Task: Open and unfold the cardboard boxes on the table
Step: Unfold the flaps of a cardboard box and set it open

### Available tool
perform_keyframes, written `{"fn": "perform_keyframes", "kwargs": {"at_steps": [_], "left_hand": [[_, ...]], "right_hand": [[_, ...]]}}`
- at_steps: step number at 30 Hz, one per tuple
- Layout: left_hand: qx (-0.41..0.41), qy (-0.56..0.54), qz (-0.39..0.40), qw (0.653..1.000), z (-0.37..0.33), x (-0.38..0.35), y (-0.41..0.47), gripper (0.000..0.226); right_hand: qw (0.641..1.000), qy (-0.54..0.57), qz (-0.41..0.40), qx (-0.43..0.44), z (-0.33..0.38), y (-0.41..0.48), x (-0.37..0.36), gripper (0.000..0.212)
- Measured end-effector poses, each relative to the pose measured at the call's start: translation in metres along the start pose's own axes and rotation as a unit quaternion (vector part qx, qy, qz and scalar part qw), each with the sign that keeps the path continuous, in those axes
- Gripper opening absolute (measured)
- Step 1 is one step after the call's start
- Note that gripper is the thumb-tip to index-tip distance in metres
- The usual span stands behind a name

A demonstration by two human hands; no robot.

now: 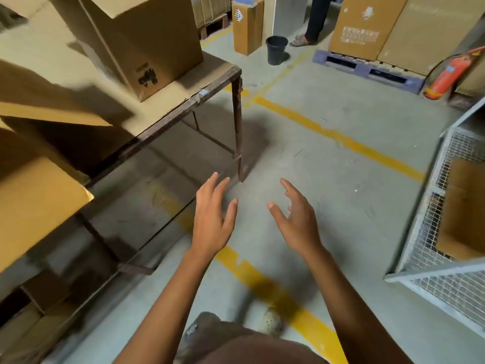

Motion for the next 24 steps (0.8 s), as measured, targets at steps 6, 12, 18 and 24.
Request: {"fn": "perform_keyframes", "kwargs": {"at_steps": [6, 12, 18, 24], "left_hand": [[0.015, 0.021, -0.033, 0.999, 0.007, -0.020, 0.052, 0.048], [0.009, 0.023, -0.104, 0.994, 0.024, -0.022, 0.138, 0.045], [-0.002, 0.026, -0.211, 0.977, 0.030, -0.001, 0.243, 0.046], [-0.050, 0.069, -0.312, 0.946, 0.032, 0.042, 0.338, 0.043]], "right_hand": [[1.000, 0.023, 0.004, 0.001, -0.015, 0.058, 0.009, 0.065], [0.997, 0.049, -0.016, 0.056, 0.000, 0.158, 0.014, 0.067], [0.990, 0.039, -0.009, 0.138, 0.040, 0.277, 0.026, 0.064], [0.977, 0.040, 0.001, 0.210, 0.097, 0.391, 0.042, 0.065]]}}
Point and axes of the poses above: each hand's wrist, its own y-axis towards the middle knuckle, its own x-axis out of the back of the hand, z = x × y, the point moved 2 cm from there along y, towards the middle knuckle, and after that the axes turned 12 degrees about -y, right-handed, at the moved point
